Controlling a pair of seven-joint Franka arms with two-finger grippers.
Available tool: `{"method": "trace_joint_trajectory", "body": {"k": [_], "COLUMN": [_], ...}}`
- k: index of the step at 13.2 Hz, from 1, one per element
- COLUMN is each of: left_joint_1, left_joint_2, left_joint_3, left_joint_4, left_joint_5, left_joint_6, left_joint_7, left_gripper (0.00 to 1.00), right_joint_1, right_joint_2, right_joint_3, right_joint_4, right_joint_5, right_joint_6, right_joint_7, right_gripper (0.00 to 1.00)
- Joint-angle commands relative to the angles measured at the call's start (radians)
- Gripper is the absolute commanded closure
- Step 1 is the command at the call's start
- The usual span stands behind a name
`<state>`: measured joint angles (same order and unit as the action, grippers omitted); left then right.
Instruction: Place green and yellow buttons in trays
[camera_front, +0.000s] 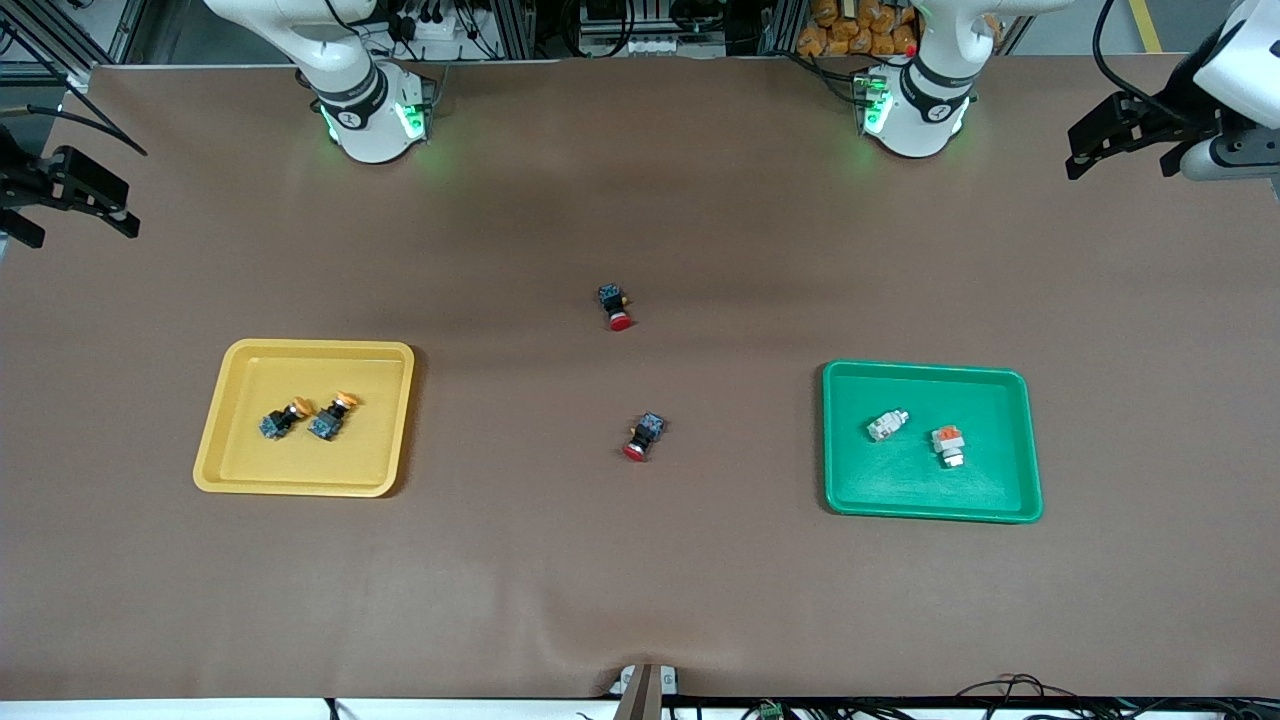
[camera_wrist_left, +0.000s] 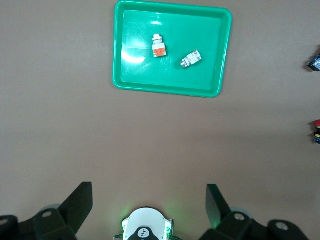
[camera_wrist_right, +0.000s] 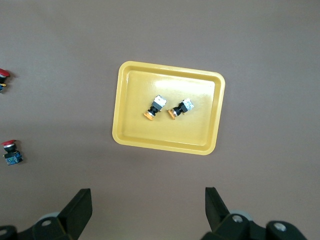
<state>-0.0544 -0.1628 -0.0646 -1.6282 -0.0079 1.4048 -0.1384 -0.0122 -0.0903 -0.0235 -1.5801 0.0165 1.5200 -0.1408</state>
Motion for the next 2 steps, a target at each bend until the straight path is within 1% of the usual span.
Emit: {"method": "trace_joint_trajectory", "body": {"k": [1,2], "left_joint_1": [0.005,0.005], "left_joint_2": [0.026,0.026], "left_joint_3": [-0.004,-0.003], "left_joint_4": [0.037,0.039], "left_joint_5": [-0.001,0.0], "left_joint_6": [-0.007,-0.009], "left_joint_7": [-0.012,-0.012], "left_gripper": [0.0,0.0], "right_joint_1": [-0.014,-0.014], "right_joint_2": [-0.002,-0.002], "right_joint_3": [0.007,0.007], "right_joint_4": [0.002,0.0], "right_joint_5": [0.014,0.014], "right_joint_6": [0.003,0.005], "right_joint_7": [-0.002,-0.002], "right_gripper": [0.0,0.0]}}
